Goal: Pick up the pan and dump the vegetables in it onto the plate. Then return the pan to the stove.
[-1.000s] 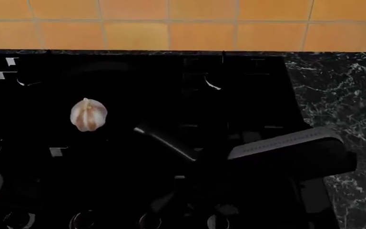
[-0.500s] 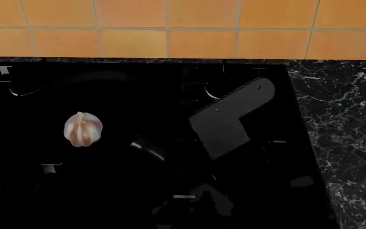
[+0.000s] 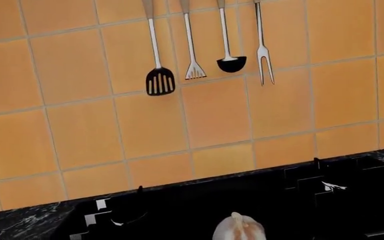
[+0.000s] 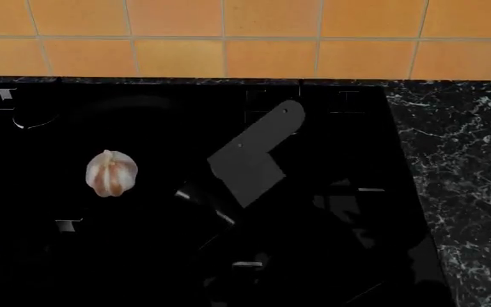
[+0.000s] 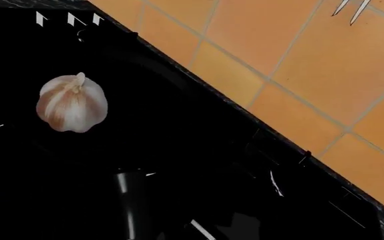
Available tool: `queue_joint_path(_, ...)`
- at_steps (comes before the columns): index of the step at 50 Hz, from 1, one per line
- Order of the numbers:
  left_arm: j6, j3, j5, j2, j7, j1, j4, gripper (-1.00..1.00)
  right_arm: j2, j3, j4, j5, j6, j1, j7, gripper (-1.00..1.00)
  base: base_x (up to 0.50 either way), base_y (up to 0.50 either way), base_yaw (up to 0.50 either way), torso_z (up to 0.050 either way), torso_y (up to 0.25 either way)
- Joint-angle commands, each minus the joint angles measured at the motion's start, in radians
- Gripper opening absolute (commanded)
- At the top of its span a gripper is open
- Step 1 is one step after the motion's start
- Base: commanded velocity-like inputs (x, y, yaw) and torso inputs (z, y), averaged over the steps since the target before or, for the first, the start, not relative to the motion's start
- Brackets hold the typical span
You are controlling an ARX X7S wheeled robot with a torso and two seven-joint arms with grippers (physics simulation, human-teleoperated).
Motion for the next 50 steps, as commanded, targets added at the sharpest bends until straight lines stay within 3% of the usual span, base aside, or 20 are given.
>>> queue_joint_path(1,0.016,-0.012,-0.01,-0.007,0.002,0.017,-0.002,1.0,-0.015,-0.051,0.058,0.006,-0.017,0.007,-0.028,1.0,0.0,0.0,0.0,0.0,0.0)
queue_joint_path(23,0.059,-0.01,-0.01,-0.01,0.0,0.044,-0.028,1.0,-0.092,-0.141,0.433,-0.014,-0.22,0.056,-0.092,1.0,0.0,0.0,0.0,0.0,0.0)
queue_joint_path(50,0.036,-0.007,-0.007,-0.018,-0.031,0.043,0.002,1.0,-0.142,-0.14,0.797,0.005,-0.357,0.029,-0.106,1.0,0.0,0.0,0.0,0.0,0.0)
